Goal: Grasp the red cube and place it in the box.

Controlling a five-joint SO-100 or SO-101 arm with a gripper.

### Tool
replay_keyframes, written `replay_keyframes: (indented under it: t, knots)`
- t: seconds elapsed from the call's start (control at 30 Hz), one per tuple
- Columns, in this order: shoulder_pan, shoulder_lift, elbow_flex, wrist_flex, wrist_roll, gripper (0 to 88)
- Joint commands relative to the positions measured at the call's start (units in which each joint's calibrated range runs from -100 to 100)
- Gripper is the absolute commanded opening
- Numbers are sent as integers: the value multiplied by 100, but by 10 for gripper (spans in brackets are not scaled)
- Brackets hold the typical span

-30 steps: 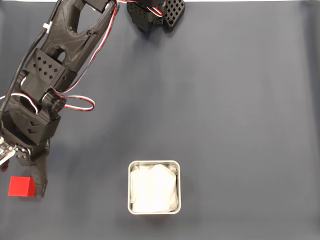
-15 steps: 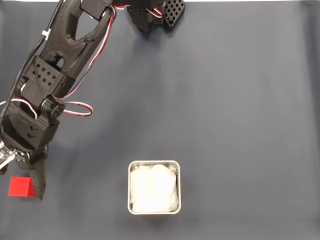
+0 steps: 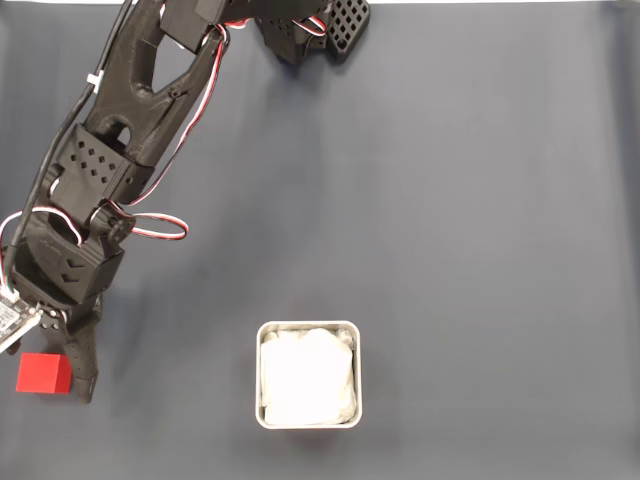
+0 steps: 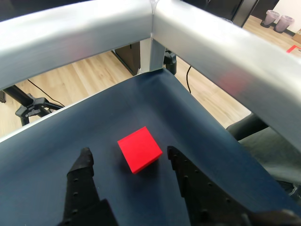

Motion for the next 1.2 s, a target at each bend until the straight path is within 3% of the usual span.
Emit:
replay_keyframes:
  t: [0.0,1.17]
  knots:
    - [38,13,-282,-237,39,373]
    - [-274,169,-492,-253,-195,376]
